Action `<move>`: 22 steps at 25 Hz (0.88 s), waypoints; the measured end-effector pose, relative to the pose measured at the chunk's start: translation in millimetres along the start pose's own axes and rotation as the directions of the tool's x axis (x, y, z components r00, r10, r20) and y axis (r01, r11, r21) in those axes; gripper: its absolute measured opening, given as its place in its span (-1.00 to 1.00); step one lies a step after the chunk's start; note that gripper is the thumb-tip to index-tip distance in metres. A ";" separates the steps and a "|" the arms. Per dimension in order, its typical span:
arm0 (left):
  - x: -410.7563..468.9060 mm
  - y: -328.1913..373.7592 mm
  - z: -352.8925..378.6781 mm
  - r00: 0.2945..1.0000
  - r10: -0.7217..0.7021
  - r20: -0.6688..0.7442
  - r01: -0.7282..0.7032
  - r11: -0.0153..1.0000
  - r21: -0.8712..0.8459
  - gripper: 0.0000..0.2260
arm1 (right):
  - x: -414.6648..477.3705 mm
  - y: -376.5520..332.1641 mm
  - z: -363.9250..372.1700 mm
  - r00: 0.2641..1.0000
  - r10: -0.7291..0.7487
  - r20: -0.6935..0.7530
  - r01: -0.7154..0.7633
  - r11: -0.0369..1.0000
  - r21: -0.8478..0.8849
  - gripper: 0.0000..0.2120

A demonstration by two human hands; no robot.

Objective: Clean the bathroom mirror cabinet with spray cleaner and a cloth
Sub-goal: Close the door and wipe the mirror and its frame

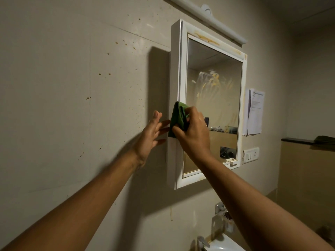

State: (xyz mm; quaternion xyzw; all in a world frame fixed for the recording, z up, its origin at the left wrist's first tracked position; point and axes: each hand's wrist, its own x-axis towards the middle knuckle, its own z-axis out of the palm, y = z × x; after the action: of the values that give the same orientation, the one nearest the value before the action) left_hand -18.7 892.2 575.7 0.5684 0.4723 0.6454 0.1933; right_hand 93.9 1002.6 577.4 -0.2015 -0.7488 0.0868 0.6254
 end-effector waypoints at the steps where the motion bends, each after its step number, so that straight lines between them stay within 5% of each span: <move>1: -0.2 -1.7 0.1 1.000 0.005 0.005 -0.005 1.000 0.001 -0.23 | 1.6 -0.5 0.4 1.000 -0.001 -0.002 0.001 1.000 0.005 -0.57; 6: -2.7 -17.0 1.3 1.000 0.012 0.005 -0.012 1.000 0.000 -0.28 | -2.2 6.0 2.9 1.000 0.010 0.018 -0.012 0.995 0.103 -0.63; 14: -10.0 -27.9 5.6 1.000 0.025 -0.010 -0.025 1.000 0.005 -0.29 | -40.6 6.6 17.6 0.998 0.066 0.020 -0.063 0.989 -0.136 -0.56; 22: -45.8 -49.2 14.8 0.998 -0.070 0.011 0.069 0.997 0.035 -0.23 | -161.2 53.6 18.4 0.956 0.136 0.259 -0.092 0.980 -0.177 -0.64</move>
State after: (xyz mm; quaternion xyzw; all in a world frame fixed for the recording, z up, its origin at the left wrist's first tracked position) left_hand -6.5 885.5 508.3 0.5587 0.5018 0.6266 0.2084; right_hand 108.4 987.2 407.8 -0.2811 -0.8186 0.0881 0.4930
